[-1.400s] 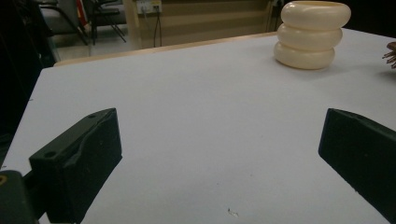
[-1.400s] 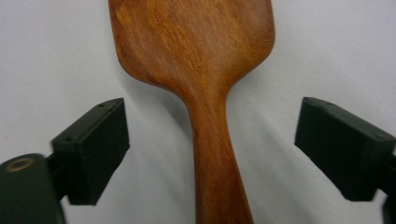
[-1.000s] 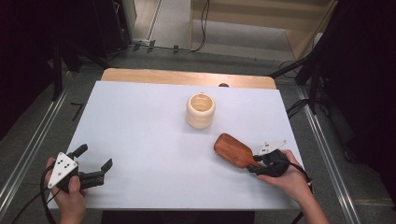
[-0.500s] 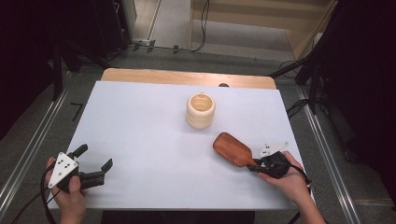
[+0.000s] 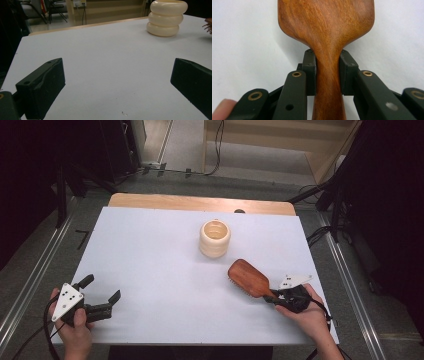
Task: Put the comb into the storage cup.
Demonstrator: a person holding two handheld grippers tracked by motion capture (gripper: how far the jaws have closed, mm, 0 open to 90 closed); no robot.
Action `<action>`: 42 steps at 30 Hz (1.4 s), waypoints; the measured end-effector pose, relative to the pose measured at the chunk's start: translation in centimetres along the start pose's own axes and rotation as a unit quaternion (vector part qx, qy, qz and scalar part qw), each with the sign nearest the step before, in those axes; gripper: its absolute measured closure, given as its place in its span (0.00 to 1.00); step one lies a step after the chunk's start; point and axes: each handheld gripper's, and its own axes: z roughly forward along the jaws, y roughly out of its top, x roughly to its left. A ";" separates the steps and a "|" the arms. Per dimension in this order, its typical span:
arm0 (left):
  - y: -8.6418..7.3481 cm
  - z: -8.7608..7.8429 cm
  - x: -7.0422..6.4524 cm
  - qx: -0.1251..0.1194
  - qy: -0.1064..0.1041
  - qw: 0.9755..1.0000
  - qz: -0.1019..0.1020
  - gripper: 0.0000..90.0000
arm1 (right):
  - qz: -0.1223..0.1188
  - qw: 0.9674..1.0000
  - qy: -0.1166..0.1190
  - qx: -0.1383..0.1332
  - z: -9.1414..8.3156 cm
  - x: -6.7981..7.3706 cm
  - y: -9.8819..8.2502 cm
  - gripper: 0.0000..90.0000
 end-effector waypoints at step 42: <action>0.1 0.1 0.0 0.005 -0.010 1.000 0.005 0.00 | 0.003 0.992 0.006 -0.129 0.1 2.7 4.8 0.77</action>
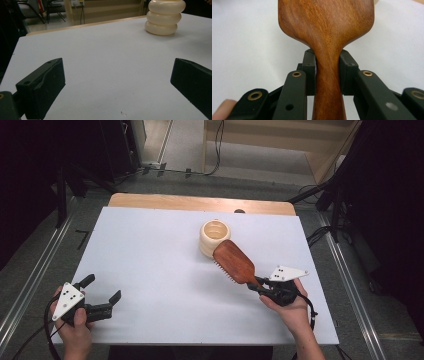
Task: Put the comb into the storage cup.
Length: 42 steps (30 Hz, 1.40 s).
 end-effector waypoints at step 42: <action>2.6 1.2 -3.5 0.016 -0.028 0.999 0.023 0.00 | -0.005 0.995 -0.008 -0.099 1.7 2.3 2.5 0.77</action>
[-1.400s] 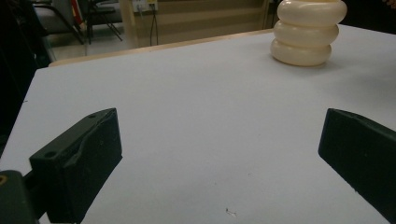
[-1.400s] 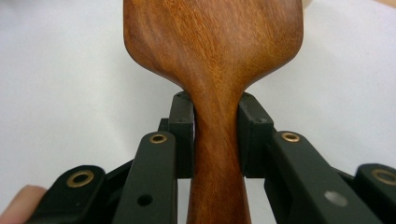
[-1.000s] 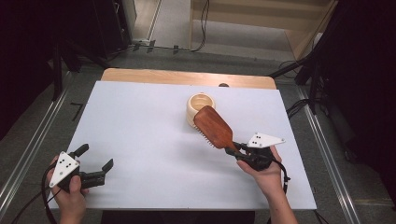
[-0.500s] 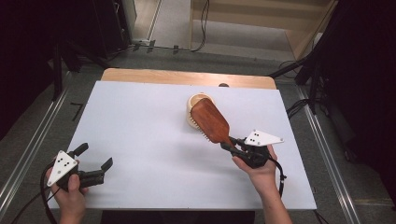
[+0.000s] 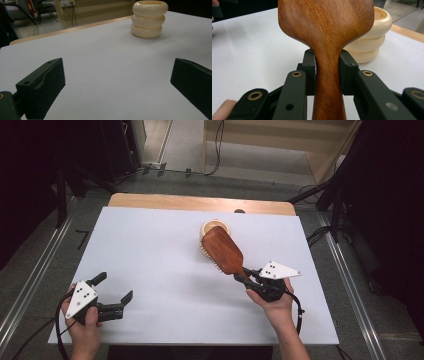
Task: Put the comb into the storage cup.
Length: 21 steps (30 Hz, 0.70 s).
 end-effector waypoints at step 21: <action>3.4 2.8 -3.7 0.006 -0.047 0.999 0.004 0.00 | 0.001 1.000 0.000 -0.027 -0.1 0.8 0.3 0.77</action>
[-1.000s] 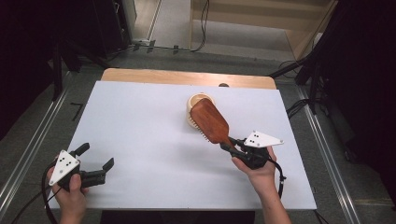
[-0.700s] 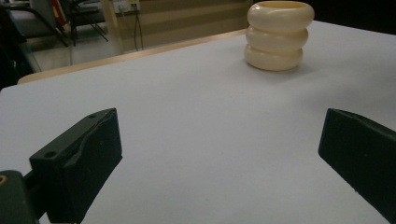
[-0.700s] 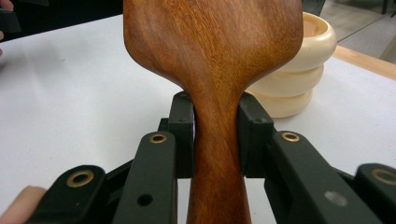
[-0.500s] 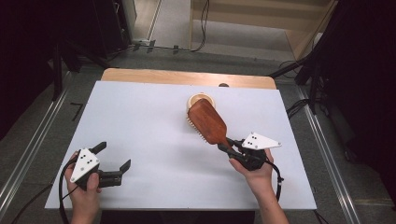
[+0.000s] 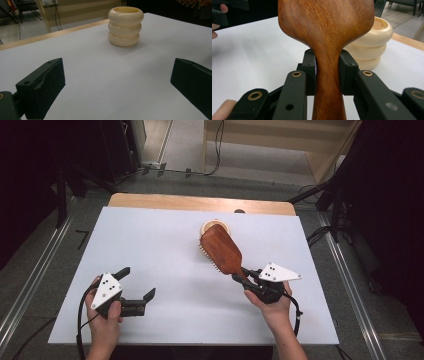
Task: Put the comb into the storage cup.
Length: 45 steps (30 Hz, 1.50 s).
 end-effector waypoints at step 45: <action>6.6 6.3 -5.3 -0.070 -0.118 0.990 -0.025 0.00 | -0.015 1.000 0.008 -0.025 0.9 1.5 -0.3 0.77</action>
